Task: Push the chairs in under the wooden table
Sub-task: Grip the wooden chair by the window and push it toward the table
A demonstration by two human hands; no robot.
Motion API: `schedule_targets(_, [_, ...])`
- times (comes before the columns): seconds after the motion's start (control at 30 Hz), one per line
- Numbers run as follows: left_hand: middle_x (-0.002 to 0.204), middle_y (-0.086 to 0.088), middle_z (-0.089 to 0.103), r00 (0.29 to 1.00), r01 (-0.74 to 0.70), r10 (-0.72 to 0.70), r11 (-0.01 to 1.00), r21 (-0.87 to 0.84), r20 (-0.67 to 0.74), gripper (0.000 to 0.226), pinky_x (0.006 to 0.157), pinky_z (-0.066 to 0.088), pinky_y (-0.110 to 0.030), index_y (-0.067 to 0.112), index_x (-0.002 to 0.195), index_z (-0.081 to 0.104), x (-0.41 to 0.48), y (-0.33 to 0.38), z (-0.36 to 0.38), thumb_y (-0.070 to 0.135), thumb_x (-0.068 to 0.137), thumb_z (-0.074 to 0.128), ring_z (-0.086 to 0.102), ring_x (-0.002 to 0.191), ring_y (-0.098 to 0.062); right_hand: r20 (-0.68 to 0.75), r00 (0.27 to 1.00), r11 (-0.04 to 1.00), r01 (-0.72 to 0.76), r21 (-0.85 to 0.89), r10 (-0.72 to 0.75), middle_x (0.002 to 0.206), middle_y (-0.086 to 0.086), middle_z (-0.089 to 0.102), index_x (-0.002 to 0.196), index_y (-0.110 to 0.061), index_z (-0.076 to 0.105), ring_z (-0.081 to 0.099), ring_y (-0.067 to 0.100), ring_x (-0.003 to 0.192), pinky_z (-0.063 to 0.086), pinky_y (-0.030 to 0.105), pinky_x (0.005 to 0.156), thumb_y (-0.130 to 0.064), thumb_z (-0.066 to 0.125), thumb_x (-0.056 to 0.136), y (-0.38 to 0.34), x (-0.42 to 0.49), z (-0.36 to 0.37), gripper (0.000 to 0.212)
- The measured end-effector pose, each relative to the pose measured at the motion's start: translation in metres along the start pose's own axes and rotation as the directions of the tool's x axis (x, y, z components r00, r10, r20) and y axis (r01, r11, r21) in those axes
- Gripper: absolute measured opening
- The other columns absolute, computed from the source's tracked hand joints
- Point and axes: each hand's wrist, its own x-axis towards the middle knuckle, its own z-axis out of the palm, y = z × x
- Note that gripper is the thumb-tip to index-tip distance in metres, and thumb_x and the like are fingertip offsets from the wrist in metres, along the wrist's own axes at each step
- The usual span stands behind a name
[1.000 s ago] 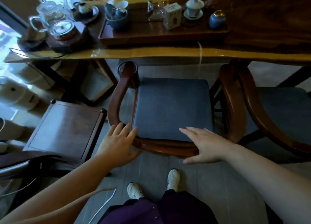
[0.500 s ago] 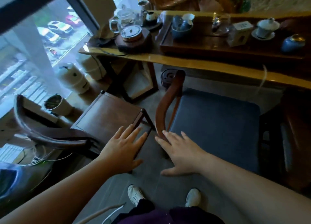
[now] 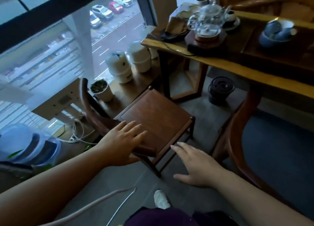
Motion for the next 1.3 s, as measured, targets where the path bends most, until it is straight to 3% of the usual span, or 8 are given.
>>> schedule_targets(0.27, [0.139,-0.014,0.052,0.987,0.091,-0.089,0.996,-0.007,0.135,0.098,0.103,0.040,-0.054,0.016,0.140,0.045,-0.019,-0.074,0.041,0.073,0.063,0.066,0.045,0.129,-0.034,0.033,0.998,0.996,0.059,0.072,-0.062,0.164,0.003,0.020,0.158,-0.021,0.014,0.022,0.020,0.148,0.023,0.036,0.117,-0.054,0.058,0.094,-0.040,0.073,-0.009,0.084])
schedule_targets(0.43, [0.153,-0.009,0.034,0.983,0.078,-0.079,0.997,0.013,0.165,0.094,0.112,0.024,-0.051,0.022,0.148,0.029,-0.009,-0.093,0.041,0.070,0.073,0.060,0.027,0.141,-0.030,0.091,0.989,0.983,0.106,0.149,-0.120,0.153,-0.002,0.038,0.154,-0.023,0.026,0.037,0.018,0.138,0.035,0.038,0.111,-0.055,0.059,0.092,-0.034,0.105,-0.016,0.077])
schedule_targets(0.53, [0.147,-0.010,0.045,0.976,0.102,-0.100,0.995,0.004,0.194,0.094,0.108,0.029,-0.051,0.023,0.144,0.038,-0.003,-0.112,0.035,0.068,0.067,0.068,0.037,0.136,-0.030,0.148,0.976,0.971,0.127,0.202,-0.159,0.147,-0.005,0.044,0.150,-0.026,0.033,0.043,0.016,0.132,0.041,0.036,0.104,-0.057,0.059,0.092,-0.033,0.126,-0.024,0.070])
schedule_targets(0.7, [0.161,-0.004,0.011,0.967,0.105,-0.100,0.994,-0.011,0.235,0.093,0.115,0.007,-0.045,0.031,0.151,0.007,-0.006,-0.152,0.045,0.064,0.081,0.057,0.006,0.146,-0.024,0.199,0.972,0.920,0.041,0.390,-0.127,0.137,-0.007,0.056,0.139,-0.031,0.048,0.054,0.011,0.120,0.046,0.030,0.098,-0.057,0.065,0.089,-0.036,0.152,-0.035,0.058])
schedule_targets(0.8, [0.161,-0.003,0.009,0.964,0.073,-0.069,0.997,-0.009,0.257,0.094,0.116,0.005,-0.046,0.033,0.151,0.002,-0.005,-0.184,0.054,0.066,0.081,0.055,0.002,0.146,-0.023,0.201,0.975,0.888,-0.008,0.460,-0.095,0.131,-0.011,0.060,0.136,-0.031,0.053,0.057,0.006,0.116,0.045,0.018,0.091,-0.054,0.067,0.089,-0.040,0.170,-0.037,0.054])
schedule_targets(0.9, [0.160,-0.003,0.013,0.965,0.017,-0.016,1.000,-0.001,0.260,0.095,0.117,0.008,-0.046,0.032,0.151,0.005,0.004,-0.221,0.070,0.067,0.079,0.057,0.005,0.146,-0.023,0.217,0.974,0.867,-0.054,0.496,-0.064,0.127,-0.013,0.061,0.135,-0.030,0.054,0.058,0.004,0.113,0.041,0.009,0.082,-0.051,0.068,0.090,-0.053,0.197,-0.038,0.052])
schedule_targets(1.07, [0.146,-0.008,0.045,0.966,-0.189,0.191,0.982,-0.030,0.175,0.094,0.109,0.029,-0.053,0.026,0.144,0.034,0.025,-0.274,0.096,0.071,0.064,0.056,0.036,0.136,-0.029,0.249,0.967,0.797,-0.185,0.575,0.045,0.123,-0.012,0.063,0.135,-0.031,0.054,0.062,0.003,0.105,0.051,0.021,0.089,-0.052,0.069,0.088,-0.081,0.238,-0.031,0.054])
schedule_targets(1.3, [0.126,0.000,0.061,0.927,-0.357,0.359,0.933,-0.038,0.111,0.076,0.101,0.042,-0.052,0.026,0.129,0.054,0.049,-0.341,0.136,0.053,0.061,0.072,0.053,0.121,-0.023,0.323,0.934,0.747,-0.322,0.582,0.151,0.113,-0.010,0.066,0.128,-0.028,0.060,0.063,0.005,0.098,0.053,0.028,0.088,-0.058,0.067,0.087,-0.123,0.281,-0.023,0.051])
